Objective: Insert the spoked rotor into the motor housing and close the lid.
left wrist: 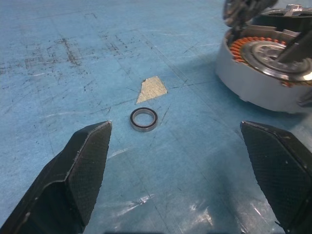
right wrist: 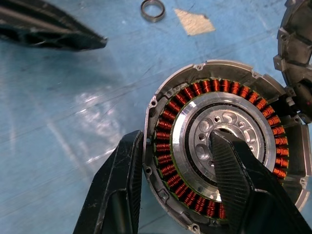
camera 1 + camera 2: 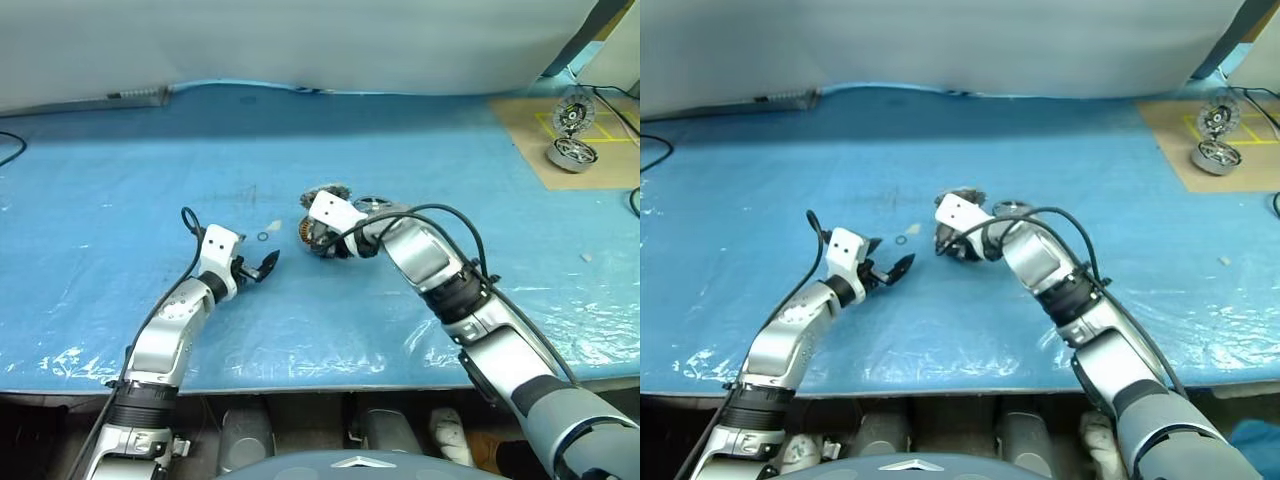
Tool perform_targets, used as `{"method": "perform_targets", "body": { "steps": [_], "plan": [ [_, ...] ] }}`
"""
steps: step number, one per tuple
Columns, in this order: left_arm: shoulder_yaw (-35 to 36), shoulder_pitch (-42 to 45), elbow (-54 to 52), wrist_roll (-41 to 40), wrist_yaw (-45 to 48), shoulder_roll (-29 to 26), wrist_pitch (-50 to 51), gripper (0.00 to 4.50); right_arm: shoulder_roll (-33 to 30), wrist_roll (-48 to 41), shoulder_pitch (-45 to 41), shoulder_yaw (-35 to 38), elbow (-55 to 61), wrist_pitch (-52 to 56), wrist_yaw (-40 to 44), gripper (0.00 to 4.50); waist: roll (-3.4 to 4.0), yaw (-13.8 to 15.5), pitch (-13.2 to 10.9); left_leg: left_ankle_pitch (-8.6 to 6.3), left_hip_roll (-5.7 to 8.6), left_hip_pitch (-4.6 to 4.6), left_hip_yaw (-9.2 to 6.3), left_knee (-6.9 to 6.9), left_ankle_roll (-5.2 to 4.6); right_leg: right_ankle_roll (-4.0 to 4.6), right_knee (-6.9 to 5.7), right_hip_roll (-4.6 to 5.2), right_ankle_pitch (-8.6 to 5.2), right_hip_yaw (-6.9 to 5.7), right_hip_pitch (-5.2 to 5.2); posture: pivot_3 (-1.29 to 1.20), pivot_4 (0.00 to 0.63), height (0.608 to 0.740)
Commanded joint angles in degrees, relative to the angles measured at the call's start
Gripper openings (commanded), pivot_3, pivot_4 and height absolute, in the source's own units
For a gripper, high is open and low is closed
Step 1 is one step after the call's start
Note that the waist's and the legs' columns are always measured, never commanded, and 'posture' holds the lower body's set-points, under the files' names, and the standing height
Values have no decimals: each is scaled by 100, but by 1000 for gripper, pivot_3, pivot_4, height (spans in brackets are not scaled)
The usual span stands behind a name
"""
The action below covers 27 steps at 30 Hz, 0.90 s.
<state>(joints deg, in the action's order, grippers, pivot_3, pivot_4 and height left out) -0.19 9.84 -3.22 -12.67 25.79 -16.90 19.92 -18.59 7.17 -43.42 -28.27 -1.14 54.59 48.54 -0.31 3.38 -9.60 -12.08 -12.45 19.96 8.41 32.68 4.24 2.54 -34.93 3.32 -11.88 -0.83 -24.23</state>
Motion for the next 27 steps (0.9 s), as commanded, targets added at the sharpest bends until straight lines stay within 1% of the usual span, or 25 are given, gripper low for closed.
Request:
{"method": "perform_targets", "body": {
  "steps": [1, 6, 12, 14, 17, 18, 24, 27],
  "plan": [
    [66, 12, -177, -20, 35, -39, -117, 4500, -59, -227, 609, -95, 705, 925, -101, 1748, 0, 10, 1, 0, -1, -3, 0, 0, 0, 0, 1, 0, 0, 0, 3, 0, 150, 740],
    [46, 68, -130, -18, 88, -61, -117, 4500, 144, -280, 868, 98, 1246, 1382, -570, 1748, 2, 20, 2, 0, -3, -24, 4, 1, 1, -1, -2, -1, 0, 4, 13, 0, 150, 740],
    [10, 165, -58, 0, 153, -71, -113, 4500, 507, -191, 817, 361, 974, 1223, -1251, 1748, 2, -34, 2, 1, -4, -26, 5, 0, 3, -1, -2, -1, 0, 5, 13, 0, 150, 740],
    [8, 183, -46, 4, 162, -65, -111, 4500, 581, -246, 769, 447, 954, 1260, -1370, 2494, 2, -74, 2, 1, -4, -27, 5, 1, 4, -1, -3, -1, 1, 5, 14, 0, 150, 740],
    [13, 182, -35, 6, 172, -68, -113, 4500, 574, -352, 685, 473, 1109, 1419, -1450, 3501, 5, -81, 1, 2, -3, -27, 5, 0, 5, 0, -4, -1, 2, 5, 12, 0, 150, 740],
    [17, 175, -36, 6, 172, -68, -113, 4500, 557, -407, 651, 486, 1222, 1517, -1456, 3767, 4, -76, 1, 2, -3, -26, 5, -1, 6, 1, -2, -1, 2, 5, 11, 0, 150, 740],
    [22, 158, -43, 6, 161, -58, -113, 4500, 539, -916, 413, 830, 2162, 2500, -1450, 3767, 6, -65, 0, 3, 0, -11, 2, -8, 7, 0, 11, -2, 4, 3, -8, 0, 150, 740],
    [26, 158, -43, 2, 163, -61, -112, 4500, 477, -1167, 429, 1023, 2580, 2865, -1492, 3767, 6, -64, 0, 4, -5, -9, 2, -17, 8, 0, 13, -12, 4, 4, -12, 0, 150, 740]
  ]
}}
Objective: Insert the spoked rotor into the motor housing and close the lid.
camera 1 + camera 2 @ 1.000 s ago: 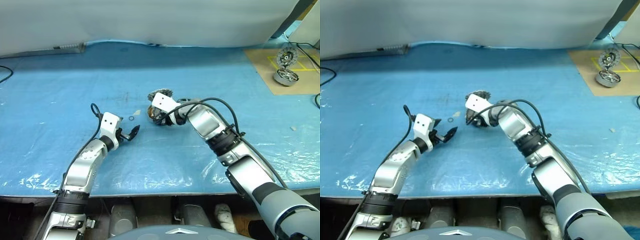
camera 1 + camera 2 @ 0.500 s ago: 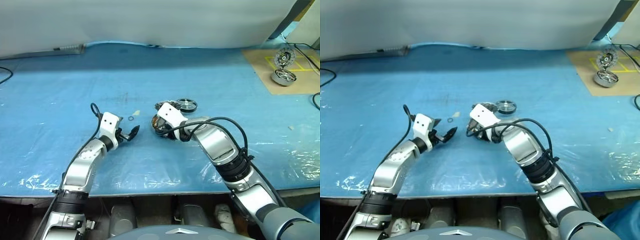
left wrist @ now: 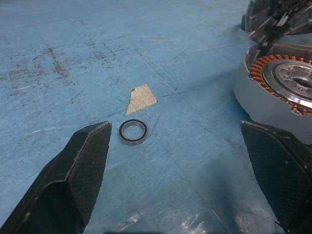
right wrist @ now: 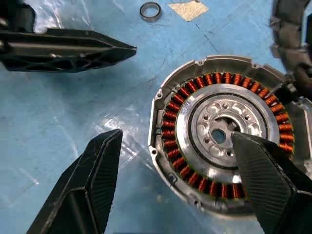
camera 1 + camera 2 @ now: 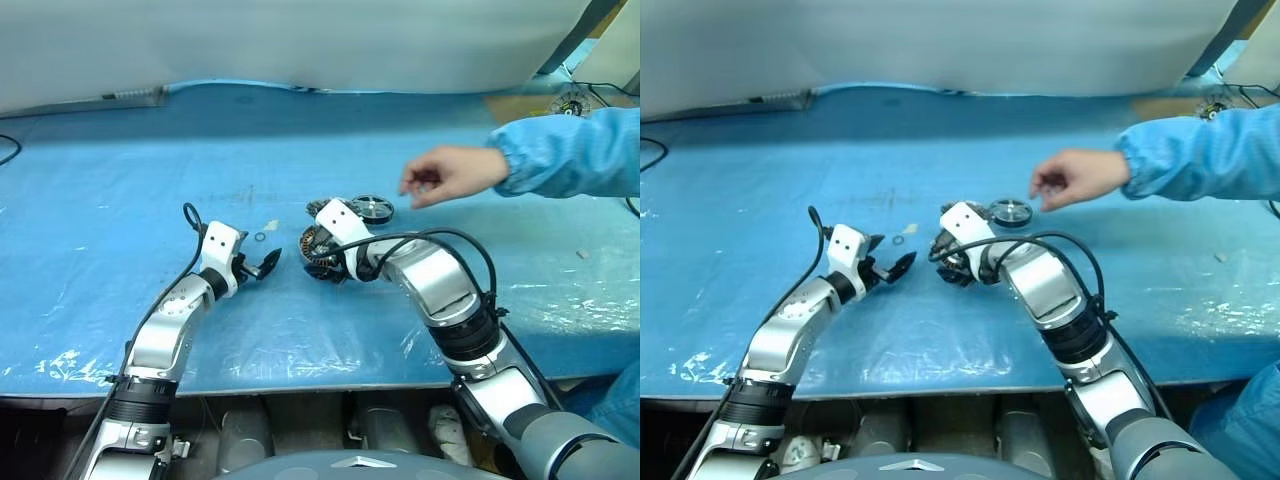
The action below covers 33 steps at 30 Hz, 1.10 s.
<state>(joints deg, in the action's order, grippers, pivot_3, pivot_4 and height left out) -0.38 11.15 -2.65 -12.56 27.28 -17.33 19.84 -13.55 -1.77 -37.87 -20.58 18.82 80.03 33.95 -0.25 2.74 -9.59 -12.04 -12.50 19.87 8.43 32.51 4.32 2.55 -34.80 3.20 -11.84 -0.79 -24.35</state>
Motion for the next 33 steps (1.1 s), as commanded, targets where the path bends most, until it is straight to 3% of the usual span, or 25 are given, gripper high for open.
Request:
{"method": "perform_targets", "body": {
  "steps": [1, 5, 11, 33],
  "plan": [
    [45, 31, -95, -7, 16, -20, -106, 4500, -38, -359, -72, 349, 706, 349, -42, 3767, 0, -7, 0, 0, -2, -1, 0, -2, 0, 0, 1, -2, 0, 0, 0, 0, 150, 740],
    [44, 68, -55, -3, 30, -28, -116, 4500, -100, -734, 648, 998, 1204, -420, 25, 3767, 0, 6, 0, 1, -3, -3, 1, -5, 2, 0, 1, -2, -1, 2, 0, 0, 150, 740],
    [33, 136, 23, -3, 82, -51, -128, 4500, -528, -934, 1606, 1286, 1396, -1319, -67, 3767, 3, 88, -2, 1, 0, -2, 1, -3, 2, -1, 4, 0, -1, 4, 0, 0, 150, 740],
    [6, 185, 61, 24, 124, -24, -132, 4500, -600, -1196, 1658, 1089, 1165, -1674, -543, 3767, 4, 20, -2, 3, 3, 7, 4, -8, 5, 0, 3, -1, -1, 8, 0, 0, 150, 740]
  ]
}}
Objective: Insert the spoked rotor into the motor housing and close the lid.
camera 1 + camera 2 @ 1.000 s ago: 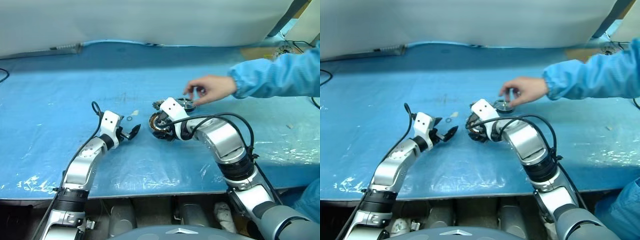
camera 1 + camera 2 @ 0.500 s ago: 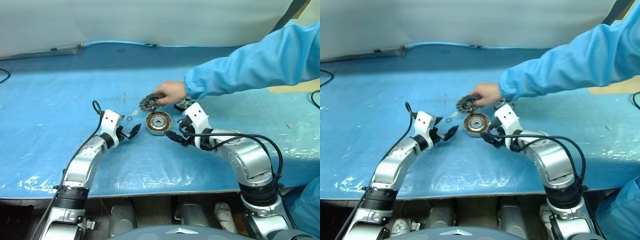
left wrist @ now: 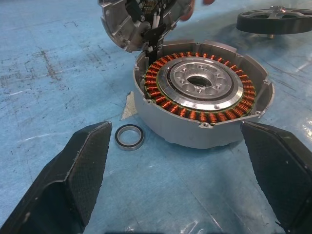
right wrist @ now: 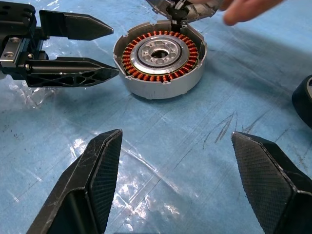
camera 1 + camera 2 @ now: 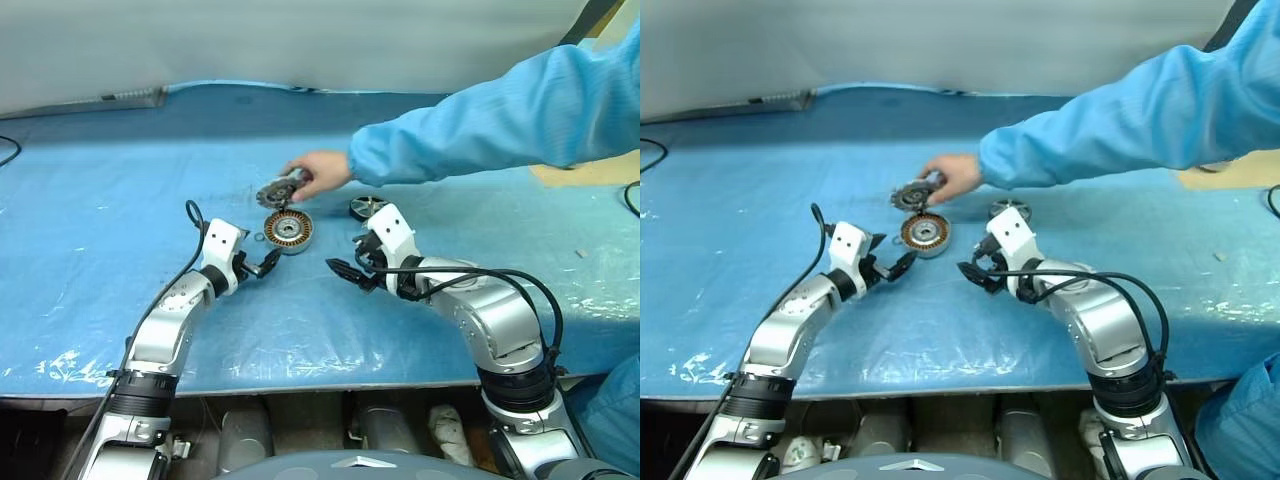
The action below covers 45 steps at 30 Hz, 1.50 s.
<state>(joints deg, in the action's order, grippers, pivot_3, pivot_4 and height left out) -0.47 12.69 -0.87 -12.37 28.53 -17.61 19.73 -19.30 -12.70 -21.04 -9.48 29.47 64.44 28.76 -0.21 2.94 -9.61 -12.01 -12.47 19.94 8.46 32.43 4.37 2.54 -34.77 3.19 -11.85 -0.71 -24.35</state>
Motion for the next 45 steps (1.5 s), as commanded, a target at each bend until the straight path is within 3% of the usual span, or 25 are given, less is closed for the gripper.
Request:
{"method": "perform_targets", "body": {
  "steps": [1, 11, 26, 36, 45],
  "plan": [
    [13, 32, -116, 6, -3, 6, -121, 4500, -34, -115, -27, -28, 94, -124, -30, 3767, 0, -1, 0, 0, 0, 0, 0, 0, 0, 0, 0, 0, 0, 0, 0, 0, 150, 740],
    [71, -24, -105, -37, 55, 8, -288, 4500, -190, -73, -629, -590, -327, -416, 158, 3767, 0, -28, 0, 0, 0, 0, 0, 2, 0, 0, -2, 0, 0, 0, 0, 0, 150, 740],
    [173, -754, -337, -90, 371, -183, -791, 4500, 506, 708, -2592, -1873, -3255, -2019, 729, 3767, 0, -53, 0, 0, -7, 5, 1, 1, 0, 4, -2, -1, -1, -5, -7, 0, 150, 740],
    [228, -942, -450, -88, 349, -266, -825, 4500, 931, 1226, -2916, -2088, -4454, -2950, 1028, 3767, 0, -55, 0, -1, -12, 3, 1, 7, -1, 5, -5, -1, -1, -9, -9, 0, 150, 740],
    [223, -868, -466, -80, 242, -214, -792, 4500, 1054, 1508, -2708, -2090, -5205, -3143, 1307, 3767, -1, -56, 0, -1, -13, 4, 1, 10, -2, 7, -10, -2, -1, -10, -8, 0, 150, 740]
  ]
}}
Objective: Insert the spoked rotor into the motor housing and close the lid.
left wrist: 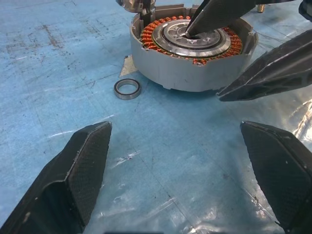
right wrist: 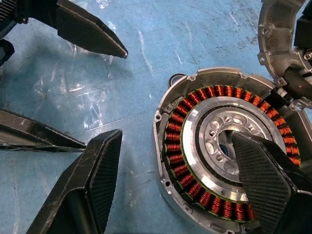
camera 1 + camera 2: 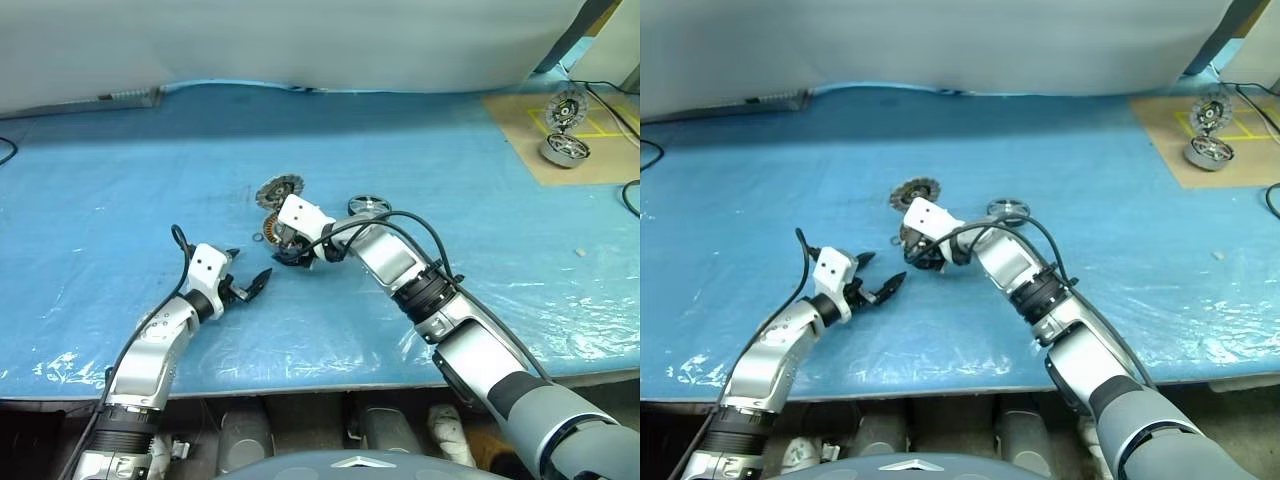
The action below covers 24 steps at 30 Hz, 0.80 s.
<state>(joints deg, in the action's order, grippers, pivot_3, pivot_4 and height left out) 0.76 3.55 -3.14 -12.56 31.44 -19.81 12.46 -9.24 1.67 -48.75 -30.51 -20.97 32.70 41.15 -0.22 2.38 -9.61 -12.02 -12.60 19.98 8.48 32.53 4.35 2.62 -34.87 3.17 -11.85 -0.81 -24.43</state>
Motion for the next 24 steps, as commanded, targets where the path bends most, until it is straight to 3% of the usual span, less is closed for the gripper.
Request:
{"method": "perform_targets", "body": {
  "steps": [1, 7, 14, 24],
  "plan": [
    [101, 47, -240, -64, -58, 8, -64, 4500, 63, 81, 70, 42, -175, 58, 68, 3362, 0, 1, 0, 0, 0, 0, 1, 1, 0, 1, -2, 0, 0, 0, 1, 0, 150, 740],
    [66, 123, -205, -55, -123, 51, -52, 4500, 94, 228, 74, 137, -213, 144, 49, 1626, -1, 1, 1, 0, -1, -1, 1, 5, 0, 2, -6, 0, 0, 0, 3, 0, 150, 740],
    [42, 185, -191, -42, -149, 103, -42, 4500, 33, 271, 166, 193, 22, 422, 62, 1588, -1, 6, 1, 0, -3, -2, 1, 13, -1, 3, -14, 1, 0, 0, 3, 0, 150, 740],
    [42, 201, -97, -35, -159, 118, -96, 4500, -598, 188, 919, 266, 1611, 1754, 64, 1588, -2, 83, 2, -1, -1, -6, 0, 12, -1, 2, -7, 1, 0, 0, 6, 0, 150, 740]
  ]
}}
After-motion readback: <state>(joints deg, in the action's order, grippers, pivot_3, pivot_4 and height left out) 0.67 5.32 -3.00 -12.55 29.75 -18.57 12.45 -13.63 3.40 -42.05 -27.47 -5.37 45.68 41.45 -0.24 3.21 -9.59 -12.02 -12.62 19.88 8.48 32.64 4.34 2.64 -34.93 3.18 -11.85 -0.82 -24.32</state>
